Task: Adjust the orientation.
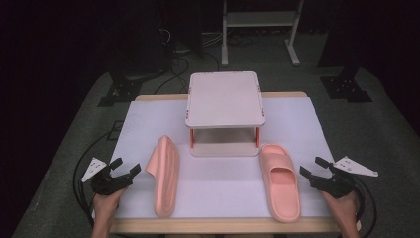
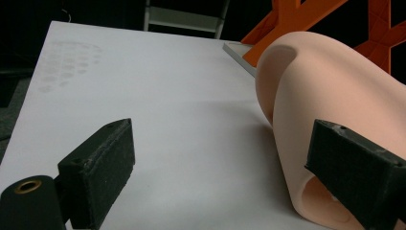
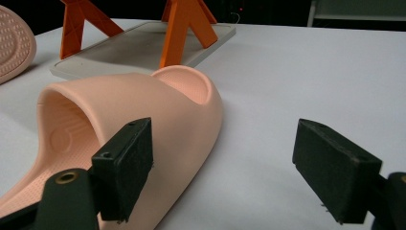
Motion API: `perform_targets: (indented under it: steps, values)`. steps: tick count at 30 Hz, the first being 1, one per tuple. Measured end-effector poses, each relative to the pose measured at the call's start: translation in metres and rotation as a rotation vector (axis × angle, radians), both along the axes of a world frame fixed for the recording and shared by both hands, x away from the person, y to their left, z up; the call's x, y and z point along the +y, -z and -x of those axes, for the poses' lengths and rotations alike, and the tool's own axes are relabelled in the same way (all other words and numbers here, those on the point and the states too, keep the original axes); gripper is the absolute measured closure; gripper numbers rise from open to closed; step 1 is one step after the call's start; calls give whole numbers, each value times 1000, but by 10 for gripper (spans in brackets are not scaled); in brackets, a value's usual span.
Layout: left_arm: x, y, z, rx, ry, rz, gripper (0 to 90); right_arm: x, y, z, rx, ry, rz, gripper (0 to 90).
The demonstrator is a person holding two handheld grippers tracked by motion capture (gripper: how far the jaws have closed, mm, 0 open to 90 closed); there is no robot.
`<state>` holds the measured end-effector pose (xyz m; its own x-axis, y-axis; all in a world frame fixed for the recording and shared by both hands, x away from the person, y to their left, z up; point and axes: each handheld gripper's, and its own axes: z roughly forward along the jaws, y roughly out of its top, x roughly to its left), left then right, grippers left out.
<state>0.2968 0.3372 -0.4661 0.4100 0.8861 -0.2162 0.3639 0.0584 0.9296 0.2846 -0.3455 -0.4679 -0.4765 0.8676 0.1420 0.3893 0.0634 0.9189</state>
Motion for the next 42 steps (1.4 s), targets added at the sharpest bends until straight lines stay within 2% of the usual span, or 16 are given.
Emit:
perform_targets:
  steps: [7, 11, 14, 21, 26, 31, 34, 36, 38, 42]
  values:
    - [-1, 0, 6, 4, -6, 20, 89, 1, -2, 1, -9, -1, -6, 213]
    - [-2, 1, 12, 8, -4, 1, 89, 1, -1, 1, -5, -2, -6, 210]
    - [-2, 5, 18, 27, 6, -14, 89, 0, -2, 1, -11, -4, -10, 207]
    - [-6, 3, 25, 37, 17, -10, 90, 0, -3, 3, -23, -3, -16, 207]
    - [-15, 2, 24, 47, 39, -70, 90, 2, -4, 4, -25, -9, -14, 207]
    - [-20, 3, 23, 69, 51, -80, 90, 3, -4, 5, -27, -17, -18, 206]
    - [-21, 4, 22, 73, 57, -109, 90, 4, -5, 6, -30, -19, -25, 206]
    - [-23, 4, 21, 77, 58, -114, 91, 4, -5, 6, -32, -21, -23, 206]
    - [-25, 4, 20, 85, 70, -121, 134, 5, -5, 5, -30, -29, -19, 206]
    - [-29, 5, 16, 127, 76, -137, 159, 7, -5, 5, -26, -37, -12, 206]
